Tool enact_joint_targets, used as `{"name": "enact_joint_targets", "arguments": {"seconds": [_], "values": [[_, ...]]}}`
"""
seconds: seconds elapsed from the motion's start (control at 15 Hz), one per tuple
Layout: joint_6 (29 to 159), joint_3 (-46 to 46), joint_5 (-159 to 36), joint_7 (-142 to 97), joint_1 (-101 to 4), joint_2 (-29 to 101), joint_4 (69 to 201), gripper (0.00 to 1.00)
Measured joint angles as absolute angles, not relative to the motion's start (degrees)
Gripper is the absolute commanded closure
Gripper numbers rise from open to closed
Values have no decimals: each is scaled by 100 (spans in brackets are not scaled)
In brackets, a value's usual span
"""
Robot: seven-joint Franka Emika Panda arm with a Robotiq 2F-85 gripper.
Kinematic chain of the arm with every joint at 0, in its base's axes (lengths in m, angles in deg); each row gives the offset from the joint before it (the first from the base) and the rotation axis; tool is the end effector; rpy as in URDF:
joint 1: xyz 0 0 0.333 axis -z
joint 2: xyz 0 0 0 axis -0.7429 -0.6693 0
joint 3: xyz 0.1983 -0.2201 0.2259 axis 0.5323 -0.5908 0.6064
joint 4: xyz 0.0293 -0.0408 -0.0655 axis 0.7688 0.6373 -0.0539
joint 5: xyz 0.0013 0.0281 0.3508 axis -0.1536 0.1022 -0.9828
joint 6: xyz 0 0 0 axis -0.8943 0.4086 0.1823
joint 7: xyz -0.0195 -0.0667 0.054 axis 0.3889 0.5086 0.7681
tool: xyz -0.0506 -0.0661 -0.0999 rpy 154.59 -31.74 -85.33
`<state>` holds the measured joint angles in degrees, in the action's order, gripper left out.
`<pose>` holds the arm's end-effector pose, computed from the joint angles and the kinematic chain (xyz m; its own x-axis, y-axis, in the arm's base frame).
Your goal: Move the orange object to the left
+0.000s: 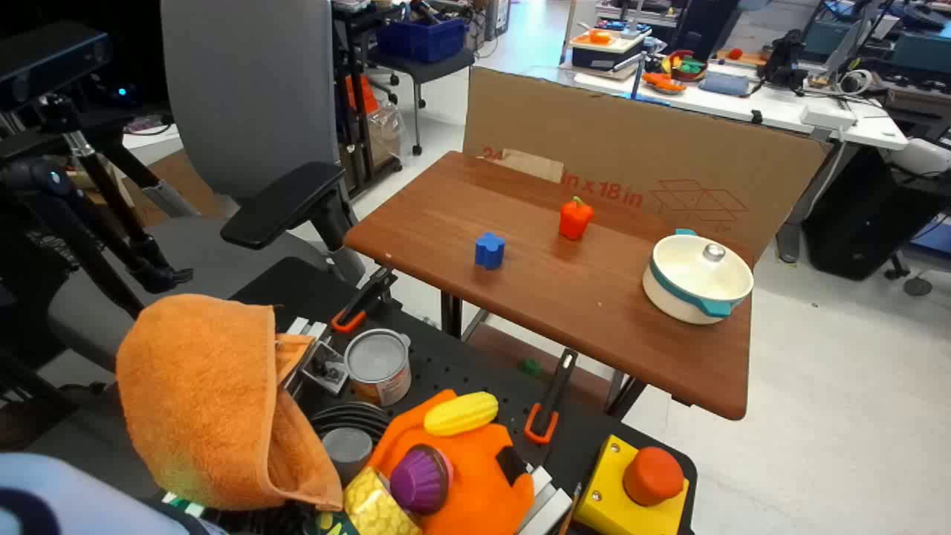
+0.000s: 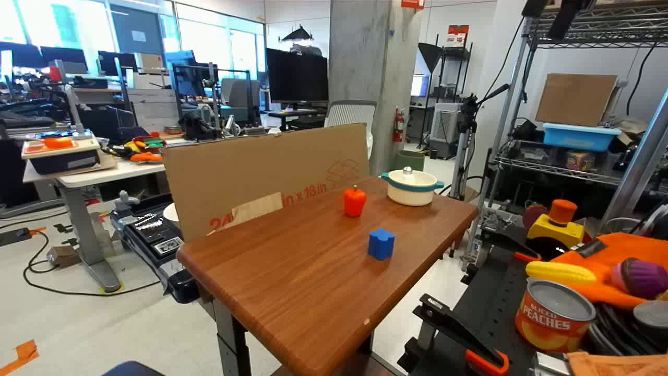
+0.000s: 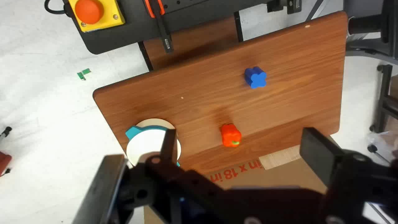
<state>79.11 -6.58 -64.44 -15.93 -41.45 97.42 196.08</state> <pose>0.2454 -0.0840 0.5076 0.9582 -0.2245 0.1773 -0.2040 -0.9707 -0.1267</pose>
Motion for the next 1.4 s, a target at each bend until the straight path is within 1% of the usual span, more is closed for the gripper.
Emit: {"name": "enact_joint_targets", "arguments": {"seconds": [0.67, 0.87, 1.13, 1.4], "values": [[7913, -635, -6444, -1611, -4143, 9737, 19605, 0], [8136, -225, -6419, -1973, -4146, 9516, 19517, 0], [8414, 607, -6303, -2909, -4166, 8495, 18940, 0], [8422, 894, -6163, -3643, -4165, 7103, 18082, 0]]}}
